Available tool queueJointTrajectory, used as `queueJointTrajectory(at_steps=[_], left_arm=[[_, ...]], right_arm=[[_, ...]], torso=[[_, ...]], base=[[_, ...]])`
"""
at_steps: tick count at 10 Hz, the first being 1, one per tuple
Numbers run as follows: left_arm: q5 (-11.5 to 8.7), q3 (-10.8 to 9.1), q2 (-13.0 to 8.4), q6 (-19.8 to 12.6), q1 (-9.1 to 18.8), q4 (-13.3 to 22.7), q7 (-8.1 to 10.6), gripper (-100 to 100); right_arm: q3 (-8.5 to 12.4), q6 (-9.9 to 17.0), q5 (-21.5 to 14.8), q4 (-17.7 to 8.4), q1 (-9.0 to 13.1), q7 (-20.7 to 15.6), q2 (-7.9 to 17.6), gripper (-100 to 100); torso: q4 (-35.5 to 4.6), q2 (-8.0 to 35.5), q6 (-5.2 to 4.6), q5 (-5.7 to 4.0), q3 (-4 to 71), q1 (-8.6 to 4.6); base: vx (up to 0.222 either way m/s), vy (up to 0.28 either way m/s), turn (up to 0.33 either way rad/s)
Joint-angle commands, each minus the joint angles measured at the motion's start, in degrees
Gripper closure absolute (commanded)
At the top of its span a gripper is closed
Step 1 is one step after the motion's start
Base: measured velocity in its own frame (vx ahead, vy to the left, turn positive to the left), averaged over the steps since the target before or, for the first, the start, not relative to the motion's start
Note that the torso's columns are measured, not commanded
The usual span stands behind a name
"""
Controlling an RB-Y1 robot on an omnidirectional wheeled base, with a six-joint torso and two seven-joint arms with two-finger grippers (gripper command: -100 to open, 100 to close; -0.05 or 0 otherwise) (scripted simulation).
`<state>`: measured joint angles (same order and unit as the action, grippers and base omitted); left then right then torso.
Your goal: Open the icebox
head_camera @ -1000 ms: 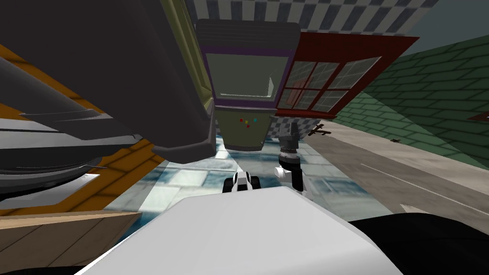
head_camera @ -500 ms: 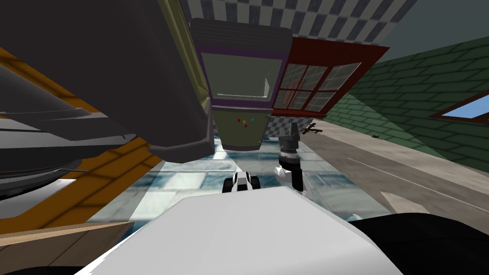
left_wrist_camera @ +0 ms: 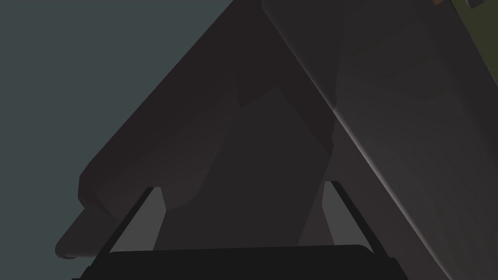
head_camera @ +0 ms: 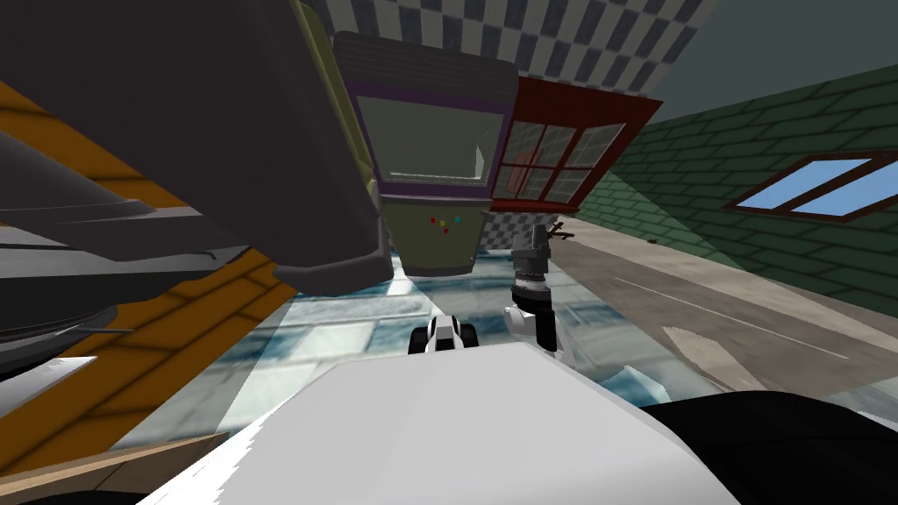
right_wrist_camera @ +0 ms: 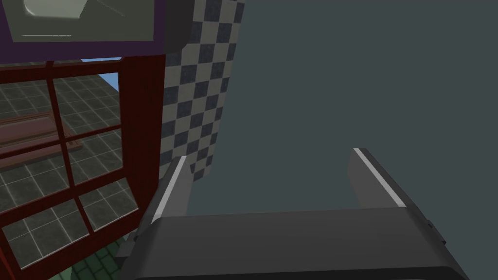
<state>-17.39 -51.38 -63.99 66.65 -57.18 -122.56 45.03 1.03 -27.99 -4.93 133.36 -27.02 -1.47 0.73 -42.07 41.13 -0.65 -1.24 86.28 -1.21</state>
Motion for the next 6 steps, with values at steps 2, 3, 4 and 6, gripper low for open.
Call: queueJointTrajectory(at_steps=[2,3,4,6], left_arm=[[-1.1,-5.45,0.0,-1.3,-3.2,0.1,0.88,-100],[-1.1,-6.17,0.0,-1.3,-3.2,0.1,0.88,-100],[-1.1,-7.23,0.0,-1.3,-3.2,0.1,0.88,-100],[-1.6,-8.24,-1.2,-1.1,-4.1,0.0,2.72,-100]], right_arm=[[0.0,0.0,0.0,0.0,0.0,0.0,0.0,0],[0.0,0.0,0.0,0.0,0.0,0.0,0.0,0],[0.0,0.0,0.0,0.0,0.0,0.0,0.0,0],[0.0,0.0,0.0,0.0,0.0,0.0,0.0,0]], torso=[[0.0,-0.2,0.13,0.11,0.1,0.27],[-0.1,-0.2,0.1,0.08,0.1,0.26],[-0.2,-0.1,0.01,-0.08,0.2,0.19],[-0.4,-0.1,-0.07,-0.45,0.4,-0.13]], base=[[-0.002,0.006,-0.023],[0.006,-0.013,-0.037],[0.002,-0.004,-0.013],[-0.009,0.026,0.074]])
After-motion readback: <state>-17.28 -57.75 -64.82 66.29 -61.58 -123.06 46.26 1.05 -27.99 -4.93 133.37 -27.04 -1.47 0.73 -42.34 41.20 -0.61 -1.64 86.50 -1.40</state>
